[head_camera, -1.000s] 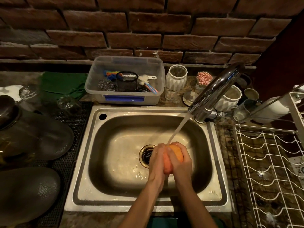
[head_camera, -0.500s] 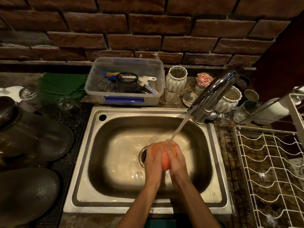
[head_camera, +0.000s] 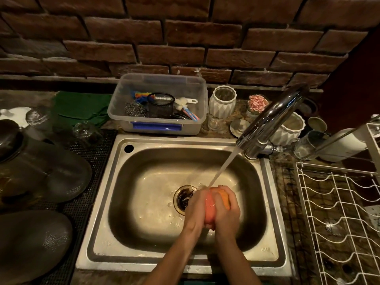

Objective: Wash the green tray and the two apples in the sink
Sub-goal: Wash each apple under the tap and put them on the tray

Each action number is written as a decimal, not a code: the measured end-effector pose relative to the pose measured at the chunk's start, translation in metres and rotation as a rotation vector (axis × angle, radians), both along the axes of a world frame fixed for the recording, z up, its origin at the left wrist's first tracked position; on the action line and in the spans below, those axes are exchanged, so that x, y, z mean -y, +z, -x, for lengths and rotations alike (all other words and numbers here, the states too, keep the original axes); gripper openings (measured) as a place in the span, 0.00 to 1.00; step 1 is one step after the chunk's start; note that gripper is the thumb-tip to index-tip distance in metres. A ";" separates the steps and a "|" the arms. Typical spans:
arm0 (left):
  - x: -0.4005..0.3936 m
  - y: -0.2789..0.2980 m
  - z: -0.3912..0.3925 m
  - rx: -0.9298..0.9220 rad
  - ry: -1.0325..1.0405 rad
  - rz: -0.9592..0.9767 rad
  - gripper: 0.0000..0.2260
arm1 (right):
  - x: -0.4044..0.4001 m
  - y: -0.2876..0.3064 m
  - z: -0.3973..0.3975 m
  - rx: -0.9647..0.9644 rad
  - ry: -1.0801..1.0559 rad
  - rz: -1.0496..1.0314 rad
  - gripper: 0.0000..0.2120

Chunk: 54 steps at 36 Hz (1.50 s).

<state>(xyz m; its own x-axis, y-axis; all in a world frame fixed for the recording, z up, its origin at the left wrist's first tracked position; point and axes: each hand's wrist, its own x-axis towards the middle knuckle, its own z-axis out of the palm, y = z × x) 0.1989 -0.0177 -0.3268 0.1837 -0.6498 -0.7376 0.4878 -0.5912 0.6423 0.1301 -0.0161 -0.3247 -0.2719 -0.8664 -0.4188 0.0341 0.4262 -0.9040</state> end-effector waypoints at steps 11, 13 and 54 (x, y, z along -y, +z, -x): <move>-0.012 0.001 -0.007 0.413 -0.272 0.335 0.21 | 0.024 0.012 -0.006 0.429 -0.246 -0.345 0.13; -0.012 0.004 -0.005 0.329 -0.221 0.327 0.20 | 0.024 0.011 -0.005 0.410 -0.167 -0.280 0.11; -0.013 0.002 -0.008 0.345 -0.137 0.386 0.17 | 0.027 0.014 -0.006 0.342 0.040 -0.223 0.11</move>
<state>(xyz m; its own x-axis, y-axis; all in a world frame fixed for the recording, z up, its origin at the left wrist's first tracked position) 0.2071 -0.0051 -0.3252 0.2676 -0.8968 -0.3524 0.1447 -0.3242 0.9349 0.1365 -0.0436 -0.3109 -0.0518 -0.7511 -0.6582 0.2964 0.6178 -0.7283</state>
